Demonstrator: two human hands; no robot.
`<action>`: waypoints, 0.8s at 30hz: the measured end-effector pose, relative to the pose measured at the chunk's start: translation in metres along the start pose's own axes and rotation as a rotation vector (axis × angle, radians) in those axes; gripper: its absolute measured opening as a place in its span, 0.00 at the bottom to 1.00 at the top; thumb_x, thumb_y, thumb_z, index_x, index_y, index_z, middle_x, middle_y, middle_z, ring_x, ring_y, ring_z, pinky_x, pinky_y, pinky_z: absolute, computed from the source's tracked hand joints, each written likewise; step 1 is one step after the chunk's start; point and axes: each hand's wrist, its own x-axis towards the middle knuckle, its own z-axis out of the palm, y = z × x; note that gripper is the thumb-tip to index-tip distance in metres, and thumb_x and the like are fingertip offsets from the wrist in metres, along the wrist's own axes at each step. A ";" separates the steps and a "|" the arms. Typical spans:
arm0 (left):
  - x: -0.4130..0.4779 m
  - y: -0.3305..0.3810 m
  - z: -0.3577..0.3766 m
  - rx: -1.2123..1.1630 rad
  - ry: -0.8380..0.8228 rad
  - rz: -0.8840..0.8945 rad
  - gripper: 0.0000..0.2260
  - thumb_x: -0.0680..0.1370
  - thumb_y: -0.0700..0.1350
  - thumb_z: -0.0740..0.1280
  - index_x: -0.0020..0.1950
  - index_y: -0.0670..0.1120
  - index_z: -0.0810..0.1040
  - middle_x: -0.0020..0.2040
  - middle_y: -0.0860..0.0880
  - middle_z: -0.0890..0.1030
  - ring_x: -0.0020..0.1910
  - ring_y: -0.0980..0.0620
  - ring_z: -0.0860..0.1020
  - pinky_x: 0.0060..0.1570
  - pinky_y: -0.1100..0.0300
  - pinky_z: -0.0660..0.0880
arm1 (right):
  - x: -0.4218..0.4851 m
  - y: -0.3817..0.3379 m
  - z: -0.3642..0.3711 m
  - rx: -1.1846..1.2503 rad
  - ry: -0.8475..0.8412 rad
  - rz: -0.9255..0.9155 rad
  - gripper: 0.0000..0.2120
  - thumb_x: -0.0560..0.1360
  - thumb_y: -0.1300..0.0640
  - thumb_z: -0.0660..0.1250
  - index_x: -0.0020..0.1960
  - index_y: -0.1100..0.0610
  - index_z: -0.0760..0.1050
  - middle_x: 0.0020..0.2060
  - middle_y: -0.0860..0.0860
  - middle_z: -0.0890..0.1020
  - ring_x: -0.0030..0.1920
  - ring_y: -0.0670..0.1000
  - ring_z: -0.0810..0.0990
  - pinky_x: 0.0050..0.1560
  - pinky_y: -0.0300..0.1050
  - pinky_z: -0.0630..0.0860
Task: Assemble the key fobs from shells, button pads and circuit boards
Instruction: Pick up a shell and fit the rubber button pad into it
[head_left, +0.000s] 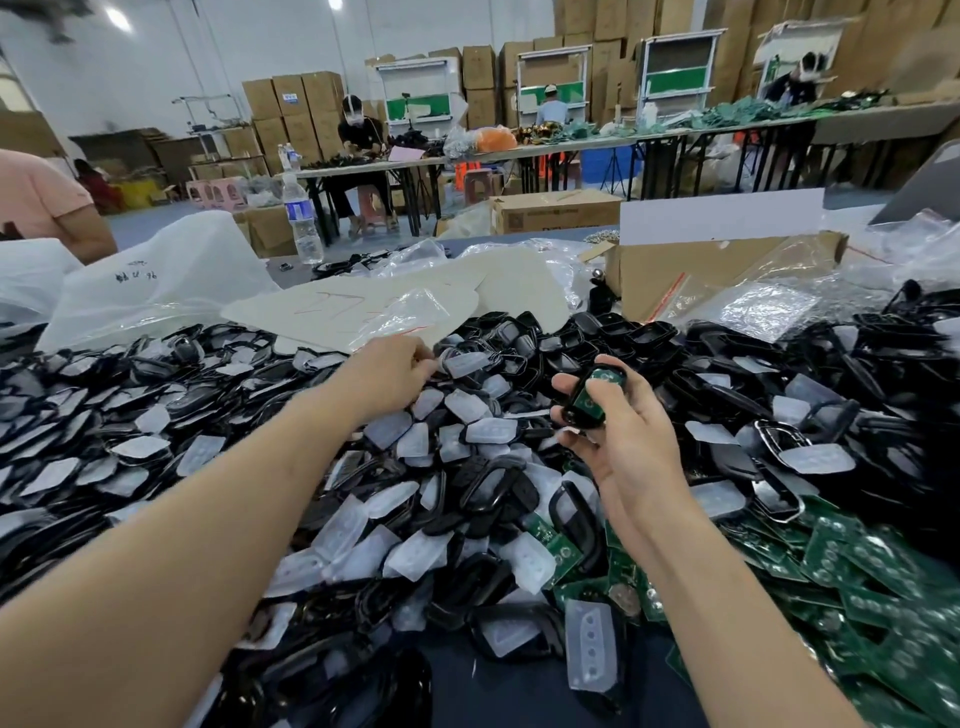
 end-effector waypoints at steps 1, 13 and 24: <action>-0.004 -0.007 -0.008 -0.006 -0.013 -0.002 0.12 0.84 0.48 0.62 0.63 0.46 0.79 0.54 0.47 0.81 0.51 0.48 0.78 0.52 0.57 0.71 | -0.002 0.001 0.003 -0.016 -0.024 -0.008 0.08 0.84 0.60 0.61 0.59 0.49 0.74 0.47 0.52 0.88 0.37 0.49 0.84 0.35 0.41 0.79; -0.075 -0.079 -0.043 0.000 -0.255 -0.057 0.08 0.83 0.49 0.63 0.55 0.49 0.82 0.38 0.54 0.83 0.29 0.60 0.76 0.37 0.66 0.74 | -0.038 0.017 0.048 -0.216 -0.224 -0.101 0.08 0.85 0.57 0.61 0.63 0.49 0.73 0.47 0.51 0.87 0.39 0.48 0.84 0.38 0.38 0.79; -0.083 -0.078 -0.037 -0.083 -0.168 -0.052 0.10 0.84 0.48 0.62 0.57 0.47 0.82 0.40 0.53 0.82 0.32 0.62 0.76 0.41 0.62 0.75 | -0.033 0.036 0.086 -0.192 -0.144 -0.021 0.08 0.85 0.61 0.59 0.57 0.48 0.72 0.41 0.48 0.88 0.33 0.48 0.82 0.32 0.40 0.77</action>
